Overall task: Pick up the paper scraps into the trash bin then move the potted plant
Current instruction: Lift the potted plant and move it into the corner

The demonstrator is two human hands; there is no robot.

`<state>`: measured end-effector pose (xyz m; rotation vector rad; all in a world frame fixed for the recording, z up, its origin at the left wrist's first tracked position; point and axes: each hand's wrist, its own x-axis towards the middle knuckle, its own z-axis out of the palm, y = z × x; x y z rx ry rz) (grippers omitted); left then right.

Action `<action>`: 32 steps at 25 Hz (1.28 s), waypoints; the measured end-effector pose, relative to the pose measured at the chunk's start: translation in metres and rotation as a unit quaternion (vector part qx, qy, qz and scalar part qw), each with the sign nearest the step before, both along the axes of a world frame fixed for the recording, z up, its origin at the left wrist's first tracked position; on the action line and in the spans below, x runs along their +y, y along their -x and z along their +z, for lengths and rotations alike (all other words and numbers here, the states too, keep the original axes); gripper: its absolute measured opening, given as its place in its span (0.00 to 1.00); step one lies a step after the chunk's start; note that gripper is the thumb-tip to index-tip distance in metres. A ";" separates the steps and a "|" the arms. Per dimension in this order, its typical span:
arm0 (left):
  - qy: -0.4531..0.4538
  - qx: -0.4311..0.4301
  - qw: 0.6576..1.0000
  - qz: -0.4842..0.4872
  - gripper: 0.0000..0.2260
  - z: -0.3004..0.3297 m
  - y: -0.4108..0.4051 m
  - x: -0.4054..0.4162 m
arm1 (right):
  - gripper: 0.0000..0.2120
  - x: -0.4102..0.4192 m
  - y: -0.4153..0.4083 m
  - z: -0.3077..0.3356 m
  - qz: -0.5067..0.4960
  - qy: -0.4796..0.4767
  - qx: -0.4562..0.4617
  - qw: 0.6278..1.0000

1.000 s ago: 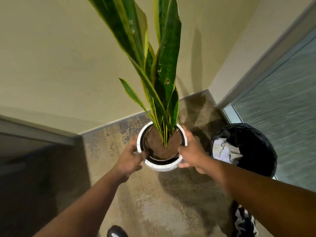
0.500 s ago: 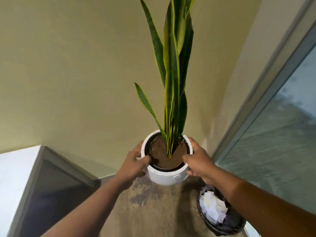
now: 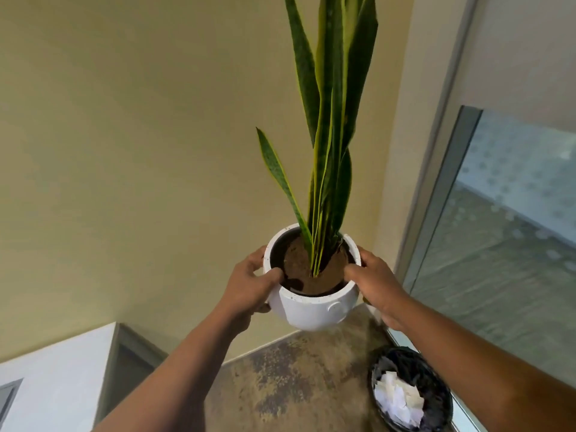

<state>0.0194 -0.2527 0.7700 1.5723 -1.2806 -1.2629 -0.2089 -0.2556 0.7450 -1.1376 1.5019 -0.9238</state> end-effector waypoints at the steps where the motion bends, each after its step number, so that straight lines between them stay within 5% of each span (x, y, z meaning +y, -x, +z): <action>1: 0.001 0.006 1.000 0.006 0.22 0.006 0.009 0.001 | 0.22 0.000 0.008 0.004 0.012 -0.012 -0.040 0.999; 6: -0.032 0.009 0.999 0.017 0.20 0.011 0.050 -0.008 | 0.31 -0.016 0.043 0.015 0.052 -0.070 -0.119 0.989; 15: -0.052 0.012 0.999 -0.007 0.19 -0.001 0.044 -0.066 | 0.35 -0.051 0.033 -0.001 -0.015 -0.056 -0.169 0.984; 32: -0.131 0.038 0.980 -0.147 0.18 -0.047 0.044 -0.234 | 0.33 -0.133 0.012 -0.034 -0.167 -0.067 -0.133 0.975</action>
